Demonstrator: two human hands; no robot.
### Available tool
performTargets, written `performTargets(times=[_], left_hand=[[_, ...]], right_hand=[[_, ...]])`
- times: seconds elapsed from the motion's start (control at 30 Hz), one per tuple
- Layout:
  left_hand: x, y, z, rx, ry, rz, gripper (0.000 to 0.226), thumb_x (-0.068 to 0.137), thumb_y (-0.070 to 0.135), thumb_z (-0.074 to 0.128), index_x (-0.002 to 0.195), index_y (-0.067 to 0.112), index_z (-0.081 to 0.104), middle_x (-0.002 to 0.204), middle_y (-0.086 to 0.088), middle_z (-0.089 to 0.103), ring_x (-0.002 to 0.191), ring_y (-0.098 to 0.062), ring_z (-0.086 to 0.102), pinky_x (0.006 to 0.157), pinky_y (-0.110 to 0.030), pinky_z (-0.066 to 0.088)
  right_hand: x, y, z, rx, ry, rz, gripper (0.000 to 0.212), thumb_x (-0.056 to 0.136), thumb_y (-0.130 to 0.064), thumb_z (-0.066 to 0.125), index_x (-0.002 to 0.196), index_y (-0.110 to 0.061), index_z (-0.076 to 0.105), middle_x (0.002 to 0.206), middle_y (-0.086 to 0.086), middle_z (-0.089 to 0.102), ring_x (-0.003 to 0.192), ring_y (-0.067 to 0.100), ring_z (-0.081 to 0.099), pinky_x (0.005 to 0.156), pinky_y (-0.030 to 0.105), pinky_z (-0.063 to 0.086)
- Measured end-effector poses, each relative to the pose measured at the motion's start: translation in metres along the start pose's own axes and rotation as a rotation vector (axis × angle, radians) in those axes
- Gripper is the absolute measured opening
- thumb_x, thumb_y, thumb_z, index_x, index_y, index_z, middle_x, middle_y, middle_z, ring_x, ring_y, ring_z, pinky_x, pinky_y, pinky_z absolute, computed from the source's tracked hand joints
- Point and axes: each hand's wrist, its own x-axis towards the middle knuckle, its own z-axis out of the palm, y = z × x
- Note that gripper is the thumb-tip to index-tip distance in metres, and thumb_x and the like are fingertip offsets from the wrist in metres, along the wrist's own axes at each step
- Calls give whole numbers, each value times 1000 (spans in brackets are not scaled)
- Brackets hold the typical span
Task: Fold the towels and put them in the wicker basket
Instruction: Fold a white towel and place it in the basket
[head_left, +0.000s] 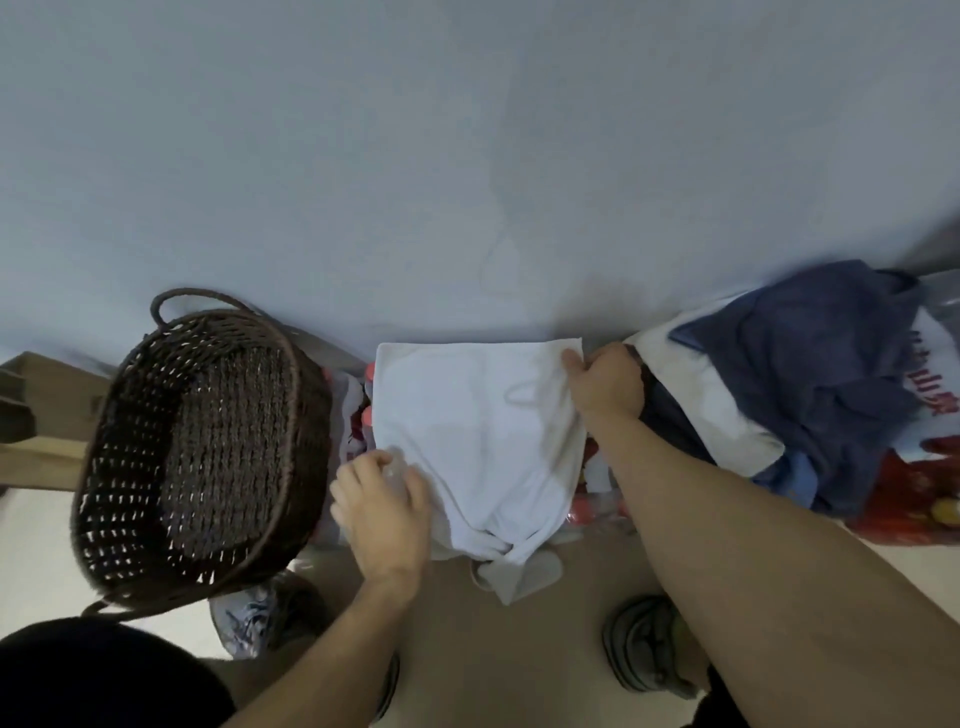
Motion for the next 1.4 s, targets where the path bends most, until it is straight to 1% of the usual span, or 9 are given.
performTargets(times=[0.07, 0.17, 0.27, 0.43, 0.57, 0.77, 1.0, 1.23, 1.4], left_hand=[[-20, -11, -6, 42, -26, -49, 35, 82, 28, 73, 102, 5, 54, 100, -17, 52, 98, -37, 49, 83, -49, 42], [-34, -31, -13, 14, -137, -233, 50, 78, 52, 73, 99, 12, 51, 101, -14, 54, 99, -36, 52, 82, -46, 43], [-36, -46, -17, -208, -241, -414, 50, 77, 47, 76, 99, 7, 56, 96, -13, 63, 96, -36, 61, 81, -41, 47], [-39, -34, -14, -334, -188, -519, 31, 82, 34, 76, 80, 11, 56, 77, -8, 57, 92, -37, 64, 80, -37, 45], [-44, -34, -12, -398, -204, -508, 29, 86, 31, 72, 77, 6, 61, 79, -13, 63, 88, -37, 64, 81, -35, 43], [-35, -23, -22, -447, -213, -519, 31, 93, 31, 61, 83, 2, 55, 82, -13, 59, 85, -32, 58, 78, -34, 40], [-13, -25, -30, -491, -126, -545, 31, 96, 35, 54, 92, 5, 51, 87, -12, 55, 83, -30, 52, 76, -38, 40], [4, -33, -36, -442, -220, -422, 23, 88, 31, 66, 90, 9, 60, 85, -8, 62, 82, -30, 58, 75, -38, 48], [6, -37, -43, -380, -315, -344, 23, 85, 31, 70, 71, 14, 66, 70, -3, 67, 71, -25, 64, 60, -31, 51]], right_hand=[[-28, -7, 3, 67, 129, -34, 44, 93, -37, 61, 115, 0, 52, 122, 16, 53, 103, 30, 56, 81, 36, 49], [-84, -7, 12, 221, 270, -90, 19, 92, -26, 60, 96, -15, 46, 101, 2, 51, 80, 17, 46, 67, 26, 33], [-140, 23, 24, 304, 228, 1, 16, 91, -23, 60, 93, -20, 44, 89, -3, 53, 72, 16, 51, 63, 27, 39], [-199, 81, 37, 431, 89, 219, 23, 78, -20, 72, 89, -13, 53, 83, 0, 61, 73, 20, 61, 64, 28, 47], [-202, 89, 39, 454, -67, 242, 31, 74, -27, 81, 91, -7, 63, 86, 0, 65, 80, 17, 63, 69, 24, 45], [-184, 85, 34, 410, -132, 258, 22, 91, -28, 65, 82, -9, 59, 75, -1, 59, 77, 23, 56, 69, 27, 38], [-162, 84, 5, 497, 82, 331, 25, 94, -23, 61, 82, -5, 48, 67, 4, 52, 70, 27, 51, 64, 31, 36], [-144, 88, -18, 482, 185, 333, 22, 89, -23, 70, 92, -2, 62, 84, 8, 59, 80, 24, 53, 73, 29, 38], [-144, 88, -21, 476, 170, 369, 18, 86, -21, 72, 82, -5, 65, 80, 10, 61, 76, 24, 54, 71, 28, 38]])
